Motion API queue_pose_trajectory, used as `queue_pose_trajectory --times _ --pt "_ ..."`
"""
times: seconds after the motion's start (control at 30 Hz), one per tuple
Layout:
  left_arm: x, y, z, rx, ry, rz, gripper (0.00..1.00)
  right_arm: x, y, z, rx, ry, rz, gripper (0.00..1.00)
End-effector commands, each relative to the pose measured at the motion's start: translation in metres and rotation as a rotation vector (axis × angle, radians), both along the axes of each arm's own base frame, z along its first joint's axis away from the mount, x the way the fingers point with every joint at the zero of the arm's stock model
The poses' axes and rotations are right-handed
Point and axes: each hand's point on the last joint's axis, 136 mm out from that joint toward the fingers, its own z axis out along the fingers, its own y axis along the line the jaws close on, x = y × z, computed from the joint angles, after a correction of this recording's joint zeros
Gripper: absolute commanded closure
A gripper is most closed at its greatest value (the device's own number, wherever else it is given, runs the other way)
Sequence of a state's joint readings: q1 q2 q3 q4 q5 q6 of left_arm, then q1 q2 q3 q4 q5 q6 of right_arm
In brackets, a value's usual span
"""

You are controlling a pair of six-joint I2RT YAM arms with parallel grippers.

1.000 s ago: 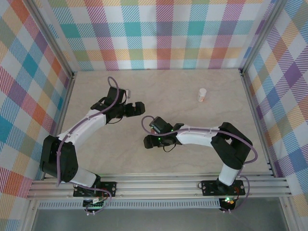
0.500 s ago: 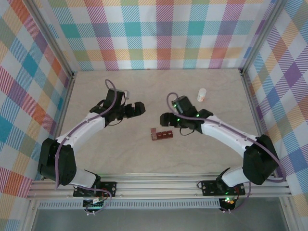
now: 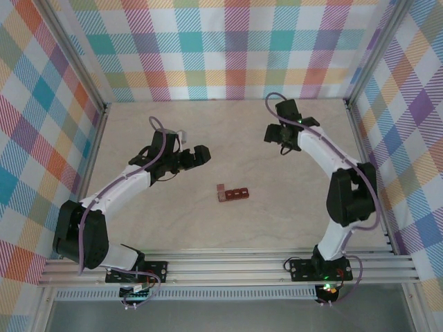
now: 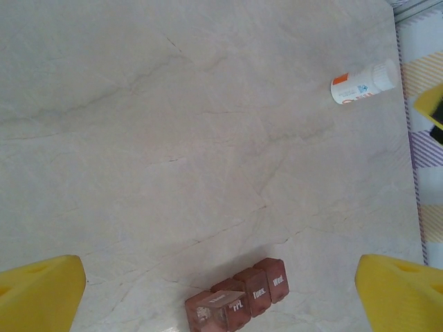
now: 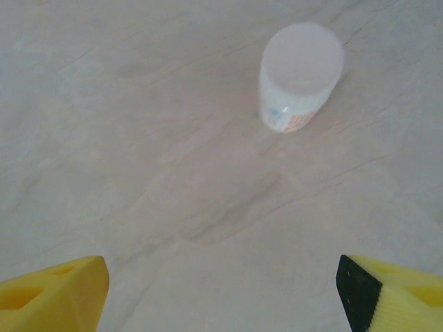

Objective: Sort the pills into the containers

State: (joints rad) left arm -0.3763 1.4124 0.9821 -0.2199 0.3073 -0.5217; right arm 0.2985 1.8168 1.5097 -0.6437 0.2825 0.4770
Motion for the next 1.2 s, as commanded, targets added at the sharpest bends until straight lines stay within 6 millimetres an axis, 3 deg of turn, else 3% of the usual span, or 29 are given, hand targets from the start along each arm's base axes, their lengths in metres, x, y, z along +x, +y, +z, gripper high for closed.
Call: queue_pose_trajectory --times 0.0,0.2,0.37,0.63,1.17 --pt "0.002 -0.006 0.005 -0.046 -0.017 -0.005 0.0 0.018 -0.014 -0.001 -0.061 0.025 -0.003 0.13" --pt "0.003 -0.011 0.0 -0.051 -0.008 -0.012 0.0 0.051 -0.029 -0.021 -0.087 0.061 -0.03 0.13" --pt "0.006 -0.015 -0.002 -0.051 -0.006 -0.016 0.0 0.067 -0.041 -0.039 -0.075 0.084 -0.054 0.13" --pt "0.007 -0.019 -0.006 -0.04 0.002 -0.026 0.0 0.076 -0.043 -0.062 -0.045 0.107 -0.045 0.18" --pt "0.007 -0.018 -0.014 -0.024 0.013 -0.029 0.0 0.09 -0.043 -0.08 -0.032 0.116 -0.035 0.31"
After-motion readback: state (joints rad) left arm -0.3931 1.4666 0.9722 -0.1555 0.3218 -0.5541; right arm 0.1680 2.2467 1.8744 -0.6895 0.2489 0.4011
